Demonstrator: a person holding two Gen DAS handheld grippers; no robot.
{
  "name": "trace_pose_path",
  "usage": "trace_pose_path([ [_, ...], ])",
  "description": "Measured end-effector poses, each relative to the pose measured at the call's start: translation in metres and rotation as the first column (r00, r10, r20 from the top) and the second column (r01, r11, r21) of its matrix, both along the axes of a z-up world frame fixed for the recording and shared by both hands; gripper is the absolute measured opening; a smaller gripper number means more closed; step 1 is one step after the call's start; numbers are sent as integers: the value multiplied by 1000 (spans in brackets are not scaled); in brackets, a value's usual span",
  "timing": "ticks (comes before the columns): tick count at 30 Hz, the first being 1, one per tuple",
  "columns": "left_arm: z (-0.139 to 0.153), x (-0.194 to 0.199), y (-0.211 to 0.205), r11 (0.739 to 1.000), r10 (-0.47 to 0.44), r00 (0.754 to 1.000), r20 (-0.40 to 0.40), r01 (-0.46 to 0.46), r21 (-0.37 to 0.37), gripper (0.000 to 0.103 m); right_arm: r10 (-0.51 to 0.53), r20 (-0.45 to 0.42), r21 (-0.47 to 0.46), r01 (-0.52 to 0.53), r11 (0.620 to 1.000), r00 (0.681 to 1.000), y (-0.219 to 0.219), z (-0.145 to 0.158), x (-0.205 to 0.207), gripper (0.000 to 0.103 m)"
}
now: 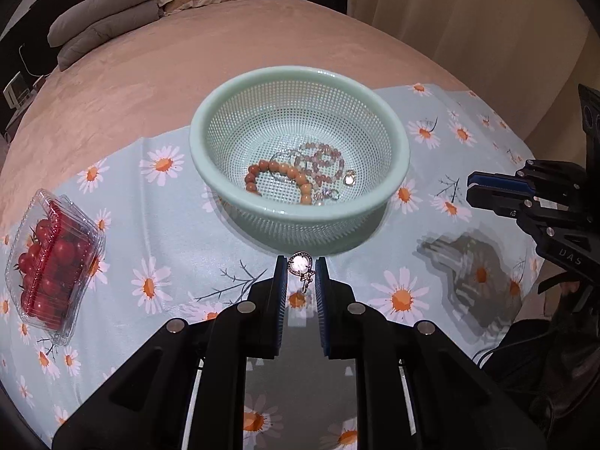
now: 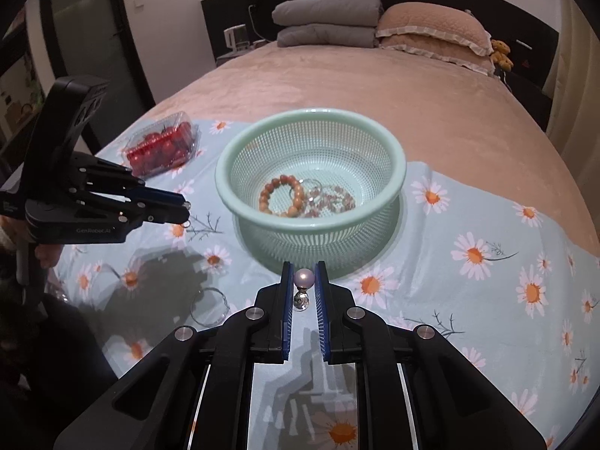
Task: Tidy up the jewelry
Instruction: 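Carry the gold charm and pearl earring over the basket with both tools, then open both tools to drop the charm and pearl earring into the basket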
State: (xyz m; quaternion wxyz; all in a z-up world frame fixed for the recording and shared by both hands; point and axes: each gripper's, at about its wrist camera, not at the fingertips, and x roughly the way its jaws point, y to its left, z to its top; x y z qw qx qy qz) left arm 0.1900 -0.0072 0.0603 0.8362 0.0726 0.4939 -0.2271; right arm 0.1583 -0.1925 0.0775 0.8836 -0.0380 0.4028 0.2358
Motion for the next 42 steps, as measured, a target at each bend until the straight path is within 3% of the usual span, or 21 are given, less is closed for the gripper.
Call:
trace_pose_path([
  [4, 25, 12, -1, 994, -3, 1000, 25, 5, -110, 16, -5, 36, 35, 4, 999, 999, 7, 17, 9, 11],
  [9, 29, 34, -2, 987, 43, 999, 30, -38, -158, 16, -15, 41, 76, 12, 997, 999, 19, 20, 31, 11],
  [13, 12, 52, -7, 986, 70, 998, -1, -69, -149, 16, -50, 21, 93, 48, 994, 999, 27, 7, 56, 11],
  [20, -10, 67, -10, 984, 95, 995, -25, -98, -152, 16, -101, -10, 35, 101, 994, 995, 33, -33, 79, 11],
  [30, -15, 70, -13, 983, 110, 994, -17, -111, -149, 16, -85, 16, 61, 84, 995, 996, 31, -40, 77, 12],
  [32, -13, 70, -10, 980, 122, 992, -11, -122, -156, 19, -90, 33, 63, 88, 994, 995, 29, -40, 76, 12],
  [33, -12, 70, -8, 978, 135, 991, -7, -135, -160, 27, -99, 38, 60, 97, 994, 994, 27, -40, 76, 13],
  [34, -9, 70, -7, 976, 144, 990, -3, -142, -165, 42, -105, 41, 61, 103, 993, 994, 26, -39, 75, 14],
  [35, -7, 69, -5, 975, 153, 988, 5, -150, -165, 51, -111, 46, 66, 108, 992, 993, 24, -38, 75, 21],
  [36, -4, 68, -4, 974, 164, 986, 22, -158, -164, 63, -121, 54, 70, 117, 991, 991, 22, -38, 74, 36],
  [38, 0, 67, -2, 974, 169, 985, 44, -160, -160, 65, -147, 82, 68, 142, 988, 986, 18, -36, 71, 56],
  [42, -1, 66, -2, 974, 178, 983, 35, -171, -147, 72, -159, 97, 64, 153, 986, 982, 14, -34, 71, 68],
])
